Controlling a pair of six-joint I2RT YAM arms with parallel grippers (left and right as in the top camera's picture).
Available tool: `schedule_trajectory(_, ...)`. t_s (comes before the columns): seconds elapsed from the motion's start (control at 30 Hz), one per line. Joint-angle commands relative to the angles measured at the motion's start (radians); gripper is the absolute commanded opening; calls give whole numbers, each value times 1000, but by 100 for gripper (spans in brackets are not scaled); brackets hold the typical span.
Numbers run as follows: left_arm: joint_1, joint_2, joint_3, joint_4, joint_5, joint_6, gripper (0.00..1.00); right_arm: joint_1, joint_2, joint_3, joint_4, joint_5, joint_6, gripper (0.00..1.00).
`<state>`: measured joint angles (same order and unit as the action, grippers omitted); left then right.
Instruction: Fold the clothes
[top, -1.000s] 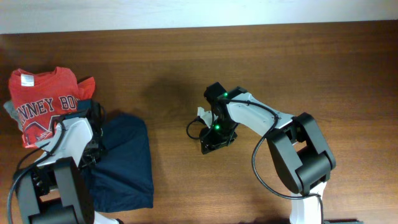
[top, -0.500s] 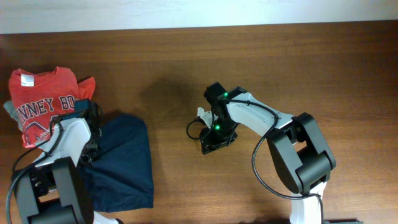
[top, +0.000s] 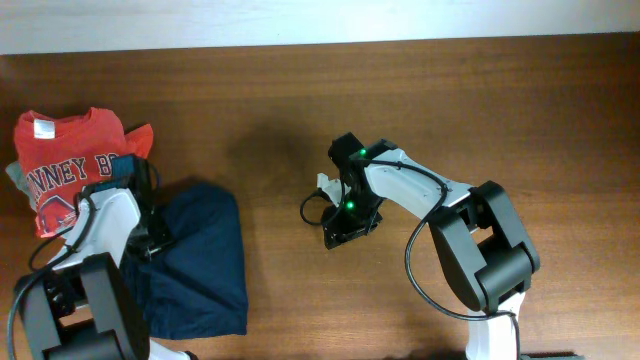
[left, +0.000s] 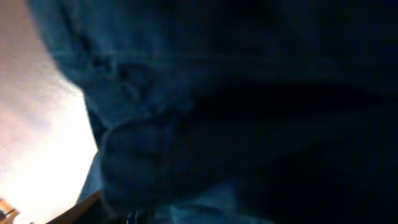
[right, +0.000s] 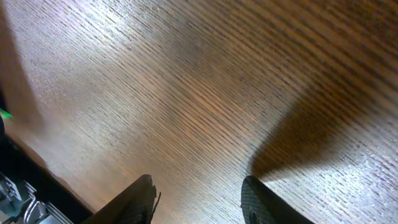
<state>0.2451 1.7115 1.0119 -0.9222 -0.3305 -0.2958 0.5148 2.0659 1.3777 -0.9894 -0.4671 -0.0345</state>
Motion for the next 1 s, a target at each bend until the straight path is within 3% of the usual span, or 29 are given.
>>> schedule_trajectory(0.0,22,-24,19,15,65,51,70,0,7,-4,-2,21,-14,50)
schedule_trajectory(0.03,39,-31,19,18,65,50,82,0,6,-4,-3,24,-13,50)
schedule_trajectory(0.1,66,-29,18,19,66,47,85,0,6,-4,-3,31,-13,50)
schedule_trajectory(0.2,74,-29,18,17,72,47,85,0,6,-4,-5,14,-16,50)
schedule_trajectory(0.3,74,-31,18,18,74,42,83,0,6,-4,-29,-79,-115,51)
schedule_trajectory(0.53,74,-50,18,28,90,37,84,0,5,-4,-35,-71,-115,46)
schedule_trajectory(0.63,69,-69,18,29,169,69,84,0,-11,10,-39,-72,-119,47)
schedule_trajectory(0.7,63,-112,18,33,231,107,84,0,-33,34,-51,-72,-135,47)
schedule_trajectory(0.97,39,-446,18,6,232,120,87,24,-98,190,-69,-205,-134,45)
